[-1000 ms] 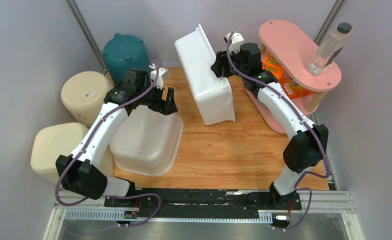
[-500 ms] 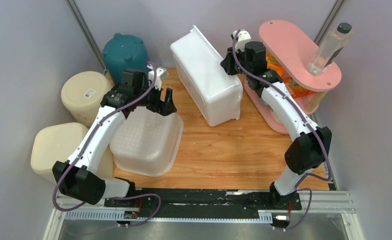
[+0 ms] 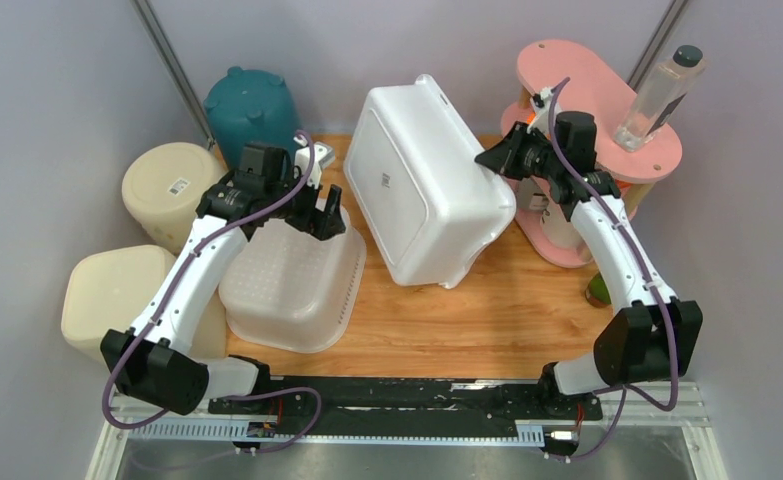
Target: Turn the large container upside down
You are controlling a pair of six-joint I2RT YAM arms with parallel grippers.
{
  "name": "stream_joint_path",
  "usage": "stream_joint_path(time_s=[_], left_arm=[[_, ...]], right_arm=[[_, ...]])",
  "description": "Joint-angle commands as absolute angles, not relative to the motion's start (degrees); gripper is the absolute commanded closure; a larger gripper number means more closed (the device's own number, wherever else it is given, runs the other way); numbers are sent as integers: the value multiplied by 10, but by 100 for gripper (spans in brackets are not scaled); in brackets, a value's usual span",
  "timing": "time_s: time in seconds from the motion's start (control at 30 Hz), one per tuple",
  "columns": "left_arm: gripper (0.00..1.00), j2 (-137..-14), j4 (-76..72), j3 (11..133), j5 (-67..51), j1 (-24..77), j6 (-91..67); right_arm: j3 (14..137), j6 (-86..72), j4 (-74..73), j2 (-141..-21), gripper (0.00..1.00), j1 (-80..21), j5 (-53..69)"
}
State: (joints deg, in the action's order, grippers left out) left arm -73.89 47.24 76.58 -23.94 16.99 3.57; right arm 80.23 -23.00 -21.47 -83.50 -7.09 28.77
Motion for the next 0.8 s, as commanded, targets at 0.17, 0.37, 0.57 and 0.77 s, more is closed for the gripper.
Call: stream_joint_path(time_s=[0.17, 0.37, 0.57, 0.77], left_arm=[[8, -732, 484, 789, -230, 168, 58], [8, -720, 481, 776, -227, 169, 59], [8, -707, 478, 752, -233, 168, 59], [8, -704, 471, 749, -234, 169, 57]], right_arm=[[642, -310, -258, -798, 77, -70, 330], [638, -302, -254, -790, 52, -71, 332], [656, -267, -251, -783, 38, -71, 334], [671, -221, -269, -772, 33, -77, 286]])
